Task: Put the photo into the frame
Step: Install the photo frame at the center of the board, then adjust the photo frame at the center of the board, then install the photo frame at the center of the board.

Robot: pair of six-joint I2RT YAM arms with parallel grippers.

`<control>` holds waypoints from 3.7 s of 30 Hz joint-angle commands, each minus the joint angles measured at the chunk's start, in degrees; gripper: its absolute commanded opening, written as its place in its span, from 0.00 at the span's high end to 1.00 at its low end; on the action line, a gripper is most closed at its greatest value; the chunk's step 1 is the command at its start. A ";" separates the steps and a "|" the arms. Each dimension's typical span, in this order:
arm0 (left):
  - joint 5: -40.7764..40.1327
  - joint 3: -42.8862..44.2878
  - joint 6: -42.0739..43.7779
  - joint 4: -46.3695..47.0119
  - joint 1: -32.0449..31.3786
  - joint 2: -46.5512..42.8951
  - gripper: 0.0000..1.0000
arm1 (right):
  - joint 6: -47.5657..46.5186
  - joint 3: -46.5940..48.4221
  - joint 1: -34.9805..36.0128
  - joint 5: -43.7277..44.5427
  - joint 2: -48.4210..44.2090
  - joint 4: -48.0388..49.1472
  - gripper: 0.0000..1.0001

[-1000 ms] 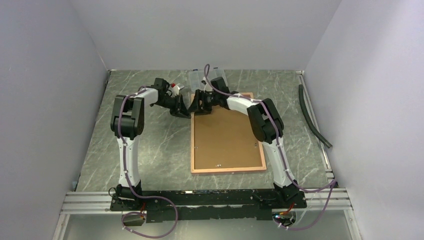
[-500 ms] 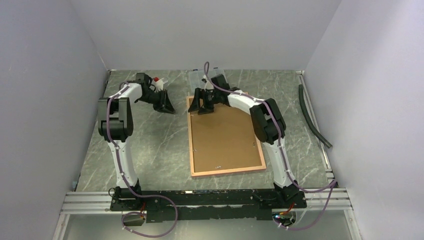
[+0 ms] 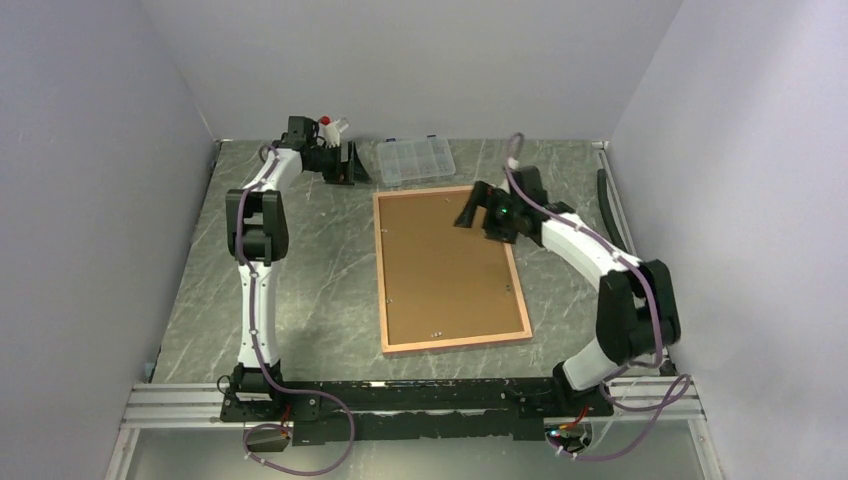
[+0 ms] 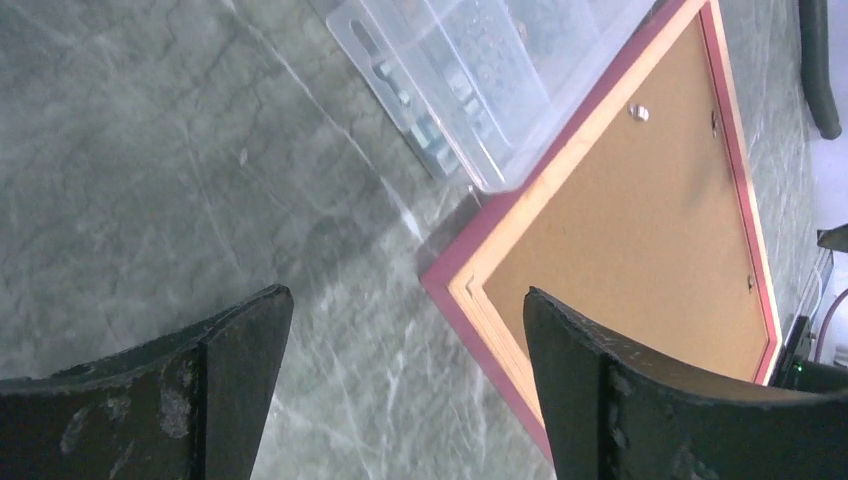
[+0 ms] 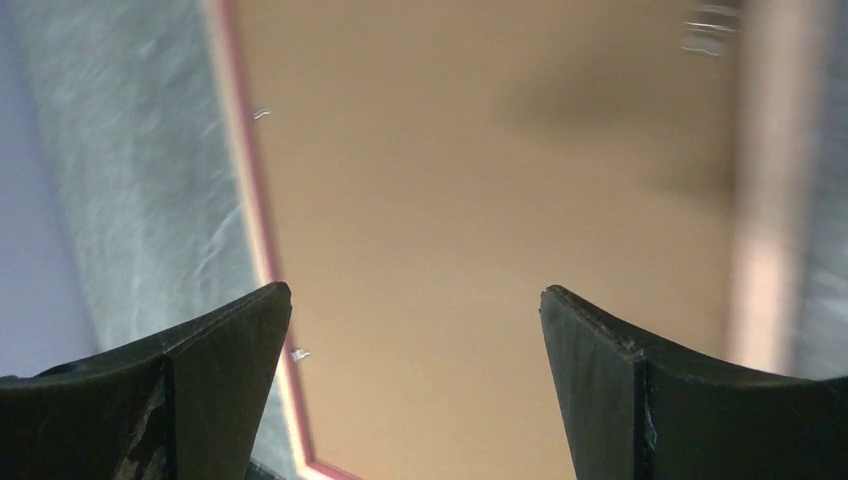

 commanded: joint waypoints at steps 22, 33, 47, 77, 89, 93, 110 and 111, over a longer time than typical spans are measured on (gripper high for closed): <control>9.44 0.39 -5.18 12.57 -5.71 5.55 0.52 | 12.96 -27.38 -0.79 -14.80 -33.02 -30.56 0.01; 8.17 -3.59 -0.28 8.65 -5.98 3.80 0.73 | 18.72 -35.31 5.33 -7.28 -31.50 -21.52 0.04; 1.02 -18.79 20.90 -13.19 -3.62 -7.57 0.88 | 11.83 -27.22 -3.11 1.36 -16.47 -7.42 0.09; 4.21 -45.51 52.26 -41.23 -3.10 -28.37 0.84 | 6.51 0.84 -9.55 -1.12 10.90 1.97 0.15; 4.52 -45.79 57.23 -47.38 -1.27 -32.47 0.74 | 3.51 12.50 -7.35 2.54 17.21 -4.98 0.12; 5.23 -37.66 55.17 -49.27 7.63 -33.52 0.69 | 2.88 13.10 -6.94 8.14 12.27 -6.69 0.10; 1.65 -45.27 31.71 -23.82 18.03 -26.57 0.42 | 15.54 14.72 18.06 -2.30 14.55 9.04 0.10; 1.41 -45.29 31.50 -23.39 17.75 -26.24 0.44 | 16.59 14.43 18.58 -3.55 15.43 10.81 0.11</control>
